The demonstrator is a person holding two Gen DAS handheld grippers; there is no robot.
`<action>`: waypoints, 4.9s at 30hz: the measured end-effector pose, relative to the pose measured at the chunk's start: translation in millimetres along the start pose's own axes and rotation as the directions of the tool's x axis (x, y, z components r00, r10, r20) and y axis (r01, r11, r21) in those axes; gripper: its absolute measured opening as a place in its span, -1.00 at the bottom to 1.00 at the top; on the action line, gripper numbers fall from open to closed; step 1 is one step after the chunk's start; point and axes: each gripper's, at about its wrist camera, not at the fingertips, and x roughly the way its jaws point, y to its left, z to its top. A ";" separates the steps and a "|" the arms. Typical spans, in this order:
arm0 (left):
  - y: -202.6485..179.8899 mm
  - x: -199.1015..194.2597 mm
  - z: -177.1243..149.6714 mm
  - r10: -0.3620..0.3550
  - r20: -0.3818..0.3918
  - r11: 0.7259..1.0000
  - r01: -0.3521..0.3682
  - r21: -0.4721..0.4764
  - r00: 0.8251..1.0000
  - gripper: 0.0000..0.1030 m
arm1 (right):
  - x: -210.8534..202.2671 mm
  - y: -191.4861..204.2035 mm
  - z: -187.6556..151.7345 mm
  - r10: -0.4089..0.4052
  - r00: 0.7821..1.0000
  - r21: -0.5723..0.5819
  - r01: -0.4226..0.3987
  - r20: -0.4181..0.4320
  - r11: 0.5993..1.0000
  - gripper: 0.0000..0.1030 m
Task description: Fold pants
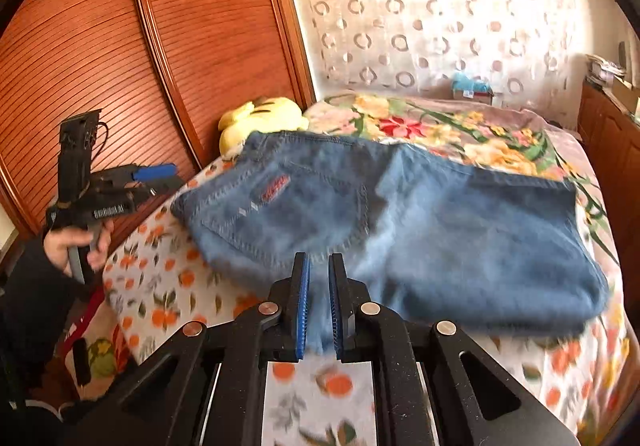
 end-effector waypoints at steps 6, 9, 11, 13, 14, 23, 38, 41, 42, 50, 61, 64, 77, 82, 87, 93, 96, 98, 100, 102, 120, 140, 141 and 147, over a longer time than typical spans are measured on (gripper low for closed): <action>-17.6 37.2 -1.9 0.027 -0.106 0.998 -0.020 0.062 0.994 -0.02 | 35.3 -2.3 -39.3 -0.043 0.985 0.017 0.046 -0.165 0.999 -0.79; -12.6 43.7 -14.5 0.038 -0.145 0.998 -0.029 0.063 0.989 -0.02 | 41.8 -3.4 -65.1 -0.048 0.975 0.037 0.057 -0.217 0.998 -0.79; -6.1 48.4 -22.0 0.029 -0.168 0.999 -0.021 0.048 0.985 -0.02 | 39.0 -6.0 -65.9 -0.039 0.979 0.065 0.053 -0.198 0.996 -0.79; -4.8 52.5 -26.3 0.019 -0.184 0.999 -0.013 0.035 0.983 -0.02 | 35.3 -7.1 -60.7 -0.038 0.983 0.082 0.053 -0.178 0.995 -0.79; -6.1 52.5 -27.7 0.024 -0.185 0.999 -0.017 0.041 0.982 -0.02 | 31.7 -5.6 -56.6 -0.041 0.987 0.077 0.054 -0.154 0.996 -0.79; -10.5 50.7 -21.4 0.035 -0.170 0.999 -0.030 0.030 0.985 -0.02 | 55.2 17.4 -45.4 0.057 0.978 0.026 -0.052 -0.200 0.998 -0.78; -68.2 79.9 56.2 -0.069 -0.104 0.989 0.082 0.125 0.992 -0.02 | -5.2 -51.7 -54.8 -0.078 0.993 0.115 0.088 -0.085 0.990 -0.70; -91.1 92.9 66.0 -0.098 -0.110 0.982 0.114 0.148 0.989 -0.02 | -29.3 -92.8 -59.1 -0.194 0.979 0.154 0.201 -0.057 0.968 -0.48; -98.2 97.3 69.1 -0.108 -0.112 0.980 0.125 0.156 0.988 -0.02 | -36.4 -106.1 -61.5 -0.224 0.973 0.171 0.230 -0.055 0.958 -0.43; -146.8 130.2 80.5 -0.173 -0.149 0.960 0.201 0.194 0.974 -0.02 | -60.3 -173.6 -79.4 -0.307 0.949 0.297 0.313 -0.067 0.902 -0.34; -163.7 158.0 54.4 -0.183 -0.236 0.954 0.231 0.193 0.954 -0.02 | -38.4 -195.9 -79.2 -0.269 0.960 0.437 0.273 -0.072 0.857 -0.25; -164.8 161.7 47.4 -0.181 -0.243 0.954 0.230 0.193 0.953 -0.02 | -40.5 -193.5 -83.6 -0.253 0.964 0.465 0.260 -0.079 0.846 -0.24; -164.1 161.0 39.6 -0.186 -0.228 0.955 0.231 0.188 0.956 -0.02 | -38.1 -199.7 -76.1 -0.213 0.972 0.546 0.230 -0.096 0.805 0.08; -163.8 161.3 39.9 -0.185 -0.227 0.955 0.230 0.189 0.956 -0.02 | -33.8 -211.6 -77.2 -0.176 0.981 0.605 0.191 -0.086 0.773 0.13; -164.0 161.1 39.7 -0.186 -0.228 0.955 0.230 0.189 0.956 -0.02 | -35.2 -225.6 -80.9 -0.133 0.990 0.680 0.124 -0.039 0.723 0.19; -163.8 160.9 39.9 -0.185 -0.228 0.955 0.230 0.189 0.956 -0.02 | -43.0 -233.7 -88.4 -0.131 0.991 0.714 0.095 -0.005 0.693 0.26; -163.8 160.8 39.9 -0.185 -0.228 0.955 0.230 0.190 0.956 -0.01 | -46.4 -231.5 -90.6 -0.127 0.992 0.732 0.078 0.012 0.677 0.31; -164.1 162.1 39.9 -0.184 -0.228 0.955 0.229 0.191 0.956 -0.01 | -47.8 -231.6 -89.3 -0.142 0.990 0.744 0.083 0.017 0.663 0.33; -164.1 161.7 39.7 -0.183 -0.228 0.955 0.228 0.191 0.956 -0.01 | -46.0 -234.0 -86.5 -0.169 0.986 0.758 0.104 0.009 0.644 0.34; -164.0 162.0 39.7 -0.184 -0.228 0.955 0.229 0.190 0.956 -0.01 | -42.2 -237.1 -81.2 -0.198 0.980 0.759 0.138 -0.012 0.637 0.34; -164.0 162.0 39.9 -0.186 -0.229 0.955 0.231 0.188 0.955 -0.01 | -27.8 -229.6 -69.7 -0.230 0.965 0.744 0.246 -0.127 0.621 0.21; -195.8 193.2 120.2 -0.250 -0.277 0.942 0.299 0.151 0.928 -0.01 | -19.1 -233.1 -81.0 -0.195 0.978 0.664 0.193 -0.072 0.722 -0.68; -202.9 204.1 132.7 -0.258 -0.286 0.940 0.308 0.147 0.923 -0.01 | -17.9 -233.3 -82.0 -0.190 0.979 0.660 0.191 -0.074 0.726 -0.68; -239.6 256.0 176.0 -0.247 -0.341 0.920 0.330 0.212 0.907 -0.01 | -16.5 -240.4 -84.5 -0.139 0.987 0.651 0.156 -0.077 0.743 -0.68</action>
